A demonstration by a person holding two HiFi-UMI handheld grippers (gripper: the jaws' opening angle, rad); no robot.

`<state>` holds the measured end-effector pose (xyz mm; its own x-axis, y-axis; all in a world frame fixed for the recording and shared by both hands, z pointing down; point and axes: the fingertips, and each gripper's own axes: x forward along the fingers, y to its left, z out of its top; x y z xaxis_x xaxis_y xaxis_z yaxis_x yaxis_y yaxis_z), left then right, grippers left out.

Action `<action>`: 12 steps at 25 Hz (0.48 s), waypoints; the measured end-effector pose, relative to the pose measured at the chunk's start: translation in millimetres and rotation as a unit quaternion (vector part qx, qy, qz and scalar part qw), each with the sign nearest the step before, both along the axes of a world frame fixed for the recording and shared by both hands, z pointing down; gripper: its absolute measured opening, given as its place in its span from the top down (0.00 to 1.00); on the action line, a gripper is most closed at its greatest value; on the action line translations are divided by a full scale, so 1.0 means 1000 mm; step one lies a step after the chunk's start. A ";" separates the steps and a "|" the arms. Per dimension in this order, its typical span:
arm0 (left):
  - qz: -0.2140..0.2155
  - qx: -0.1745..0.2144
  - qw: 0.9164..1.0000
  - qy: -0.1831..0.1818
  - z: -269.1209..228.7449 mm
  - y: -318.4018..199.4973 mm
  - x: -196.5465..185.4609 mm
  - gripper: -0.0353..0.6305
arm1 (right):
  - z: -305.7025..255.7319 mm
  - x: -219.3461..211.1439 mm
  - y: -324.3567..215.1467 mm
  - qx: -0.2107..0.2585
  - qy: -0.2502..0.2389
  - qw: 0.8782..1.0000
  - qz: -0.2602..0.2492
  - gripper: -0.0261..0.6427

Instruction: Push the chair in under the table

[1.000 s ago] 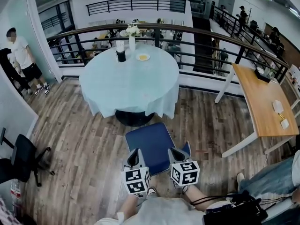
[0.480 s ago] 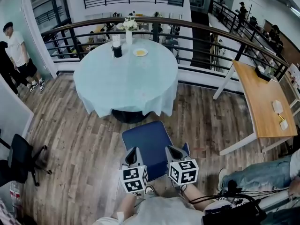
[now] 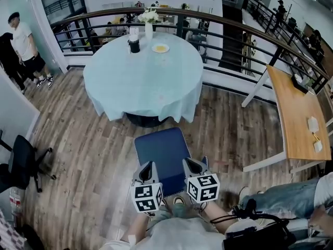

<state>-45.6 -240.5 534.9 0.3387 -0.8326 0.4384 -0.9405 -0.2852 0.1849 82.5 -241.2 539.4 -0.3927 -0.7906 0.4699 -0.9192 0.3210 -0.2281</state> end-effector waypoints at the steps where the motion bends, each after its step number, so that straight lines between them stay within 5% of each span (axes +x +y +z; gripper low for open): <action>1: -0.005 -0.002 1.000 0.001 0.002 -0.001 0.002 0.95 | 0.000 0.001 -0.003 0.002 0.003 1.000 -0.007 0.94; 7: 0.029 -0.041 0.999 0.005 0.020 0.010 0.025 0.94 | 0.015 -0.008 -0.001 -0.021 -0.028 0.996 -0.079 0.93; 12: 0.096 -0.105 0.990 0.010 0.045 0.027 0.044 0.71 | 0.035 -0.015 0.008 -0.060 -0.037 0.985 -0.158 0.80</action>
